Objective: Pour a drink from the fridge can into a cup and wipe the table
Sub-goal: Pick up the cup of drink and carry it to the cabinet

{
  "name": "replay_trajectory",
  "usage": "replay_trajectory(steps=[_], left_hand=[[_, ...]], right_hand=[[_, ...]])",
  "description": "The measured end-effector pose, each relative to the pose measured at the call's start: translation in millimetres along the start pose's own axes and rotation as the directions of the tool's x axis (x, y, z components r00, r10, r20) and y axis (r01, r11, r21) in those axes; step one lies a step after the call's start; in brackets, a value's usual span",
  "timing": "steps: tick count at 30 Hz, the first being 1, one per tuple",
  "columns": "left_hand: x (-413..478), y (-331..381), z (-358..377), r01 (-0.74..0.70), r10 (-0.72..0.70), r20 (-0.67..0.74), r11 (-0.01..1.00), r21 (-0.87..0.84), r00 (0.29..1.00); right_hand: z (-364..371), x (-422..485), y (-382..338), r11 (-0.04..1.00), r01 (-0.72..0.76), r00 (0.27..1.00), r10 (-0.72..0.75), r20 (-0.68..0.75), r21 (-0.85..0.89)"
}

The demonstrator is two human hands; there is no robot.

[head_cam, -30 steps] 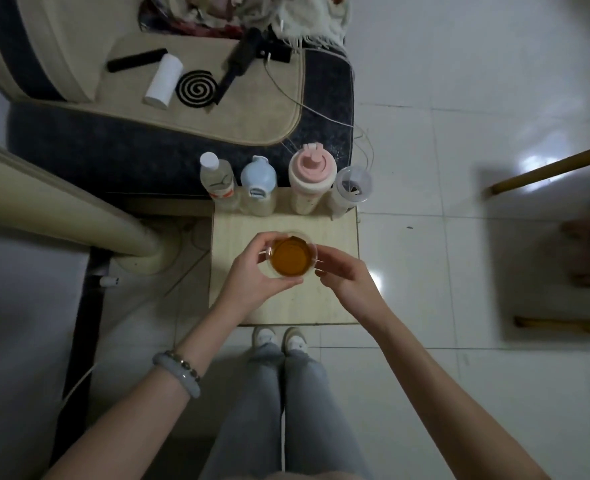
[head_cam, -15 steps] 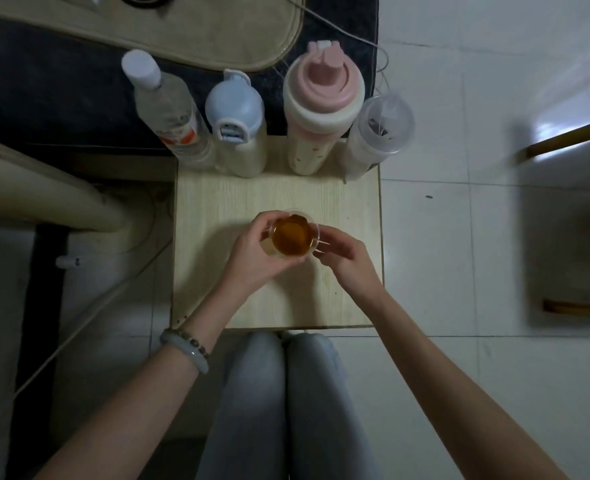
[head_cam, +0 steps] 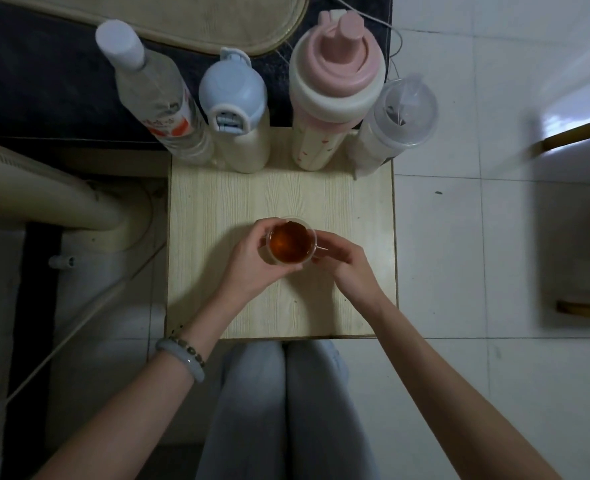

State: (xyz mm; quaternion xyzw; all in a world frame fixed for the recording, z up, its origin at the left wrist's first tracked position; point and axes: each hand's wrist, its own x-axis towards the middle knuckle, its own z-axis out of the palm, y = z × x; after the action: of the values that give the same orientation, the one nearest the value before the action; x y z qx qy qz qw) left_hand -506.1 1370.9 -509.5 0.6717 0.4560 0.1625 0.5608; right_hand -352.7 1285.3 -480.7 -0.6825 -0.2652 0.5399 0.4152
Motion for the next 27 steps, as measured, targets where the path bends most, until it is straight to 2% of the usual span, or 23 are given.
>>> replay_trajectory(steps=[8,11,15,20,27], left_hand=[[-6.5,4.9,-2.2,0.078,-0.079,0.032,0.996,0.03,0.996],[-15.5,18.5,-13.8,0.149,-0.154,0.043,0.983,0.106,0.987],[-37.1,59.8,-37.6,0.128,-0.146,0.039,0.946,0.296,0.989],[-67.3,145.2,-62.9,-0.057,0.009,0.091,0.842,0.537,0.996],[-108.9,253.1,-86.9,-0.291,0.263,0.157,0.612,0.735,0.952]], right_hand=[[-2.0,-4.3,-3.6,0.998,-0.041,0.999,0.042,0.028,-0.038],[-3.9,-15.5,-20.0,0.992,-0.088,0.996,0.089,0.015,-0.095],[-9.4,-48.3,-62.5,0.963,-0.113,0.993,0.104,-0.049,-0.245],[-19.3,-102.5,-128.2,0.827,0.0,1.0,-0.011,-0.015,-0.562],[-35.3,-181.8,-220.6,0.672,0.078,0.986,-0.161,-0.042,-0.736]])
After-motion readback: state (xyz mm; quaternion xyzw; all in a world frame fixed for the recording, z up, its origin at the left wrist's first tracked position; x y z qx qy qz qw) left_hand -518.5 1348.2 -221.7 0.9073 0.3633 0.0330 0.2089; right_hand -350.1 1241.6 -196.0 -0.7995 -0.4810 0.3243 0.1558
